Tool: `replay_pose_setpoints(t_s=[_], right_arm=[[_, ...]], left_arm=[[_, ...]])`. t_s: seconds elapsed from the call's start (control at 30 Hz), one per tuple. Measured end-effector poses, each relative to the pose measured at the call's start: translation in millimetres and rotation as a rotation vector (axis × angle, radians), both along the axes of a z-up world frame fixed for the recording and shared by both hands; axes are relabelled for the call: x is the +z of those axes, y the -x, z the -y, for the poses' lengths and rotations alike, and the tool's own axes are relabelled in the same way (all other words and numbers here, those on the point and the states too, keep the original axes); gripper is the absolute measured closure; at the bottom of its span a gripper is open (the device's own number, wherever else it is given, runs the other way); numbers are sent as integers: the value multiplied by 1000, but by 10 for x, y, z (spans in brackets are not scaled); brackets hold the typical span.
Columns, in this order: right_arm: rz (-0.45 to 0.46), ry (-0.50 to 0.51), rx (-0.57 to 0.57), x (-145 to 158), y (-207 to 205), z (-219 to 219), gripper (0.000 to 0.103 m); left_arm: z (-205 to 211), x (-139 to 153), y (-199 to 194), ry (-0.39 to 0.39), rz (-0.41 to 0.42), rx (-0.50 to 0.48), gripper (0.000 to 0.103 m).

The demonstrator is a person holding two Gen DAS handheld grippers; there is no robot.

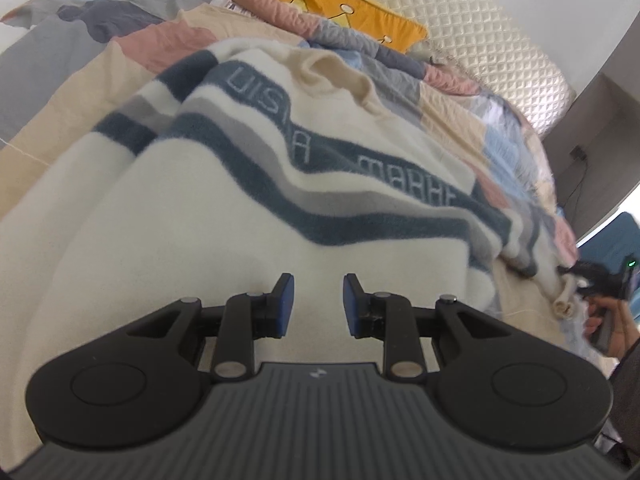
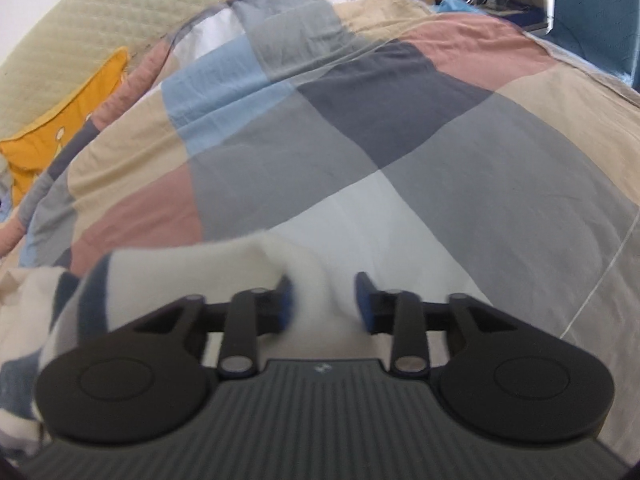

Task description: Fold large clothes

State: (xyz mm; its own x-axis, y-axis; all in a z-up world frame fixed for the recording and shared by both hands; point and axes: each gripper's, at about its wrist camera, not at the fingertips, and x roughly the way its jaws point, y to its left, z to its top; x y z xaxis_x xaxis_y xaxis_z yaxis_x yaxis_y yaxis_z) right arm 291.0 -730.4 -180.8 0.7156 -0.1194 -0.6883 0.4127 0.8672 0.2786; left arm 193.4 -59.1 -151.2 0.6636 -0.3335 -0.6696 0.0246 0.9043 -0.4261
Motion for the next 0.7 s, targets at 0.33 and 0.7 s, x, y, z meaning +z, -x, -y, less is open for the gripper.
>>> replay_pose_setpoints(t_s=[0.33,0.7], right_arm=[[189,206,17,426,655,-489,44],[25,380,274,-128,900,-1177,43]], left_arm=[[-159,45,193,10,6,49,73],[-152,135,349,-16,40,37,72]])
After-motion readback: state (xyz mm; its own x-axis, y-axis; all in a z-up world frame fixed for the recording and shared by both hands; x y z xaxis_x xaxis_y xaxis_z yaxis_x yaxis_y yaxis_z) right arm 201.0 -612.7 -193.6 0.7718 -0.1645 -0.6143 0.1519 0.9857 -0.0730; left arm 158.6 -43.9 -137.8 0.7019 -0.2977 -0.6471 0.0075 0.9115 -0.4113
